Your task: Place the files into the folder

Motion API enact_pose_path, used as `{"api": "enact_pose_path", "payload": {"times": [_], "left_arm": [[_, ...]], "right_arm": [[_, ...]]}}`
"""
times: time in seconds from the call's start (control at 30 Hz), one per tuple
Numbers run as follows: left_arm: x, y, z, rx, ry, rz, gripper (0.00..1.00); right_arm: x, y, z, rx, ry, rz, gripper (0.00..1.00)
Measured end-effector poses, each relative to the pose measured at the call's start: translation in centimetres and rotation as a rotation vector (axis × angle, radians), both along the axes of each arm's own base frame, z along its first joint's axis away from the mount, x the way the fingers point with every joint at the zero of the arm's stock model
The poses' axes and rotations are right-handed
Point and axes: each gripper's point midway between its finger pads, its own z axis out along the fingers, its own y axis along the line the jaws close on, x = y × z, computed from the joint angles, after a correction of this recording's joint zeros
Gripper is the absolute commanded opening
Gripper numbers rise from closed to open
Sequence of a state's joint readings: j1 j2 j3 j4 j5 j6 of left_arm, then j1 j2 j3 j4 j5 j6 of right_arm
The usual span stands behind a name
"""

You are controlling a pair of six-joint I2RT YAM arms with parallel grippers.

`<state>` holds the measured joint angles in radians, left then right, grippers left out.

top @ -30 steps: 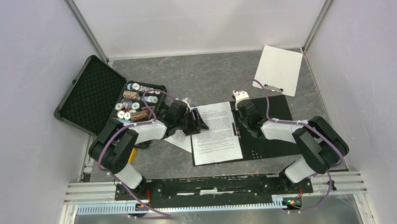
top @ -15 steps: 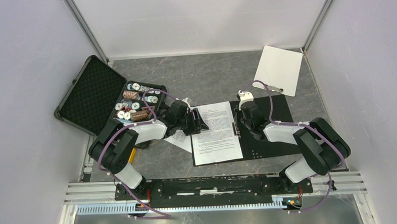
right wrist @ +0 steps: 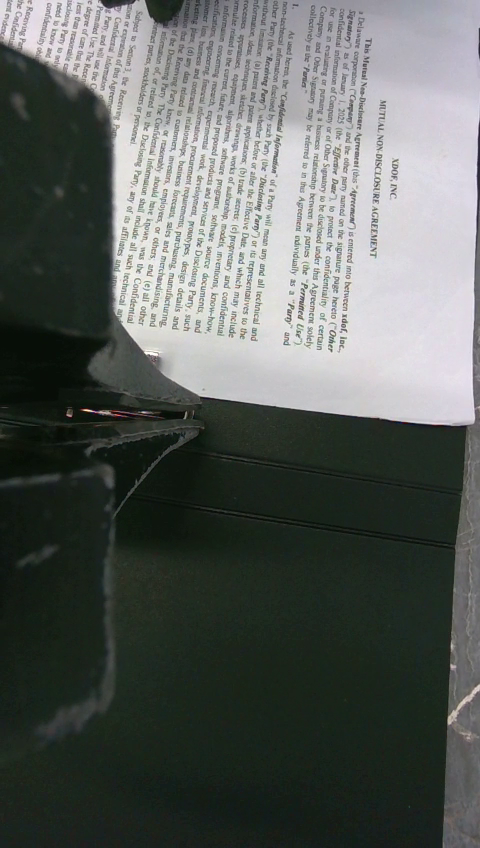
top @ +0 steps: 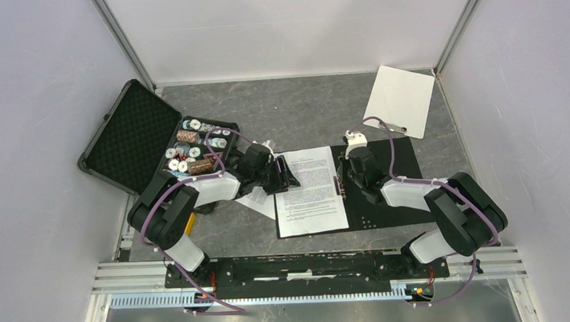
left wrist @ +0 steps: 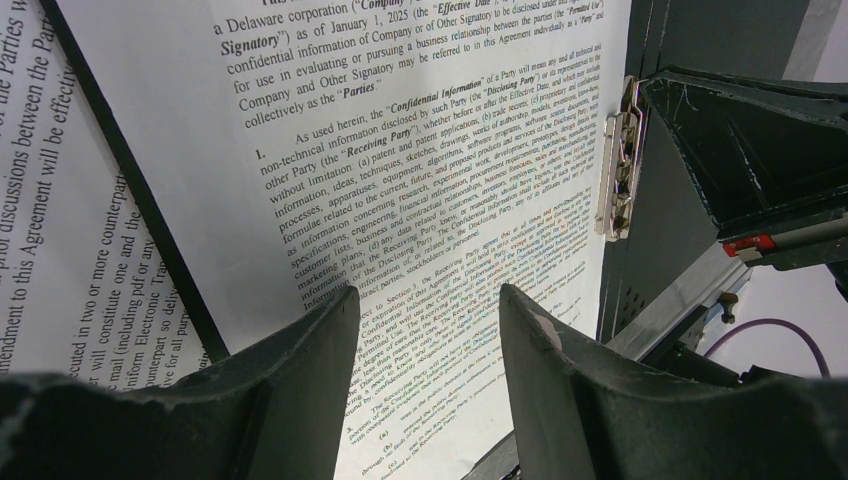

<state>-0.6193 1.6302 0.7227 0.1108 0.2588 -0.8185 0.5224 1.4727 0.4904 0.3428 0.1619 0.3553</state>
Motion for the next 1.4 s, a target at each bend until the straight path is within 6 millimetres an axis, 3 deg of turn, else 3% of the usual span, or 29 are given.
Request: {"api": "enact_pose_path", "payload": {"times": [0.17, 0.37, 0.5, 0.6, 0.7, 0.77, 0.87, 1.0, 1.17, 1.27, 1.4], "left_arm": [[0.0, 0.0, 0.0, 0.001, -0.001, 0.002, 0.62], [0.1, 0.0, 0.0, 0.001, -0.002, 0.001, 0.62], [0.1, 0.0, 0.0, 0.003, 0.000, 0.002, 0.62], [0.1, 0.0, 0.1, 0.006, 0.004, 0.002, 0.63], [0.1, 0.0, 0.2, 0.010, 0.010, 0.002, 0.64], [0.1, 0.0, 0.3, 0.014, 0.015, 0.002, 0.66], [0.1, -0.1, 0.6, 0.015, 0.026, -0.003, 0.71], [0.2, -0.3, 1.4, 0.024, 0.034, -0.007, 0.78], [0.3, 0.6, 3.6, 0.060, -0.014, -0.015, 0.81], [0.3, 1.8, 4.5, 0.104, -0.053, -0.002, 0.77], [0.2, 2.7, 4.0, 0.153, -0.050, 0.007, 0.68]], "right_arm": [[0.0, -0.1, 0.0, 0.006, 0.001, -0.002, 0.10], [-0.1, -0.1, 0.2, 0.019, 0.003, 0.012, 0.26], [-1.2, -0.9, 0.4, -0.005, 0.036, 0.023, 0.35], [-2.0, -1.6, 0.7, -0.034, 0.066, 0.028, 0.51], [-2.5, -2.1, 1.4, -0.057, 0.089, 0.030, 0.82], [-2.5, -2.4, 2.1, -0.066, 0.095, 0.021, 0.96], [-1.9, -3.5, 3.6, -0.090, 0.088, -0.013, 0.98], [-0.8, -7.1, 5.5, -0.111, 0.067, -0.138, 0.98], [0.3, -15.0, 6.8, -0.093, 0.060, -0.374, 0.98], [0.3, -20.0, 6.4, -0.056, 0.079, -0.495, 0.98], [0.4, -23.2, 4.2, 0.034, 0.140, -0.551, 0.98]]}}
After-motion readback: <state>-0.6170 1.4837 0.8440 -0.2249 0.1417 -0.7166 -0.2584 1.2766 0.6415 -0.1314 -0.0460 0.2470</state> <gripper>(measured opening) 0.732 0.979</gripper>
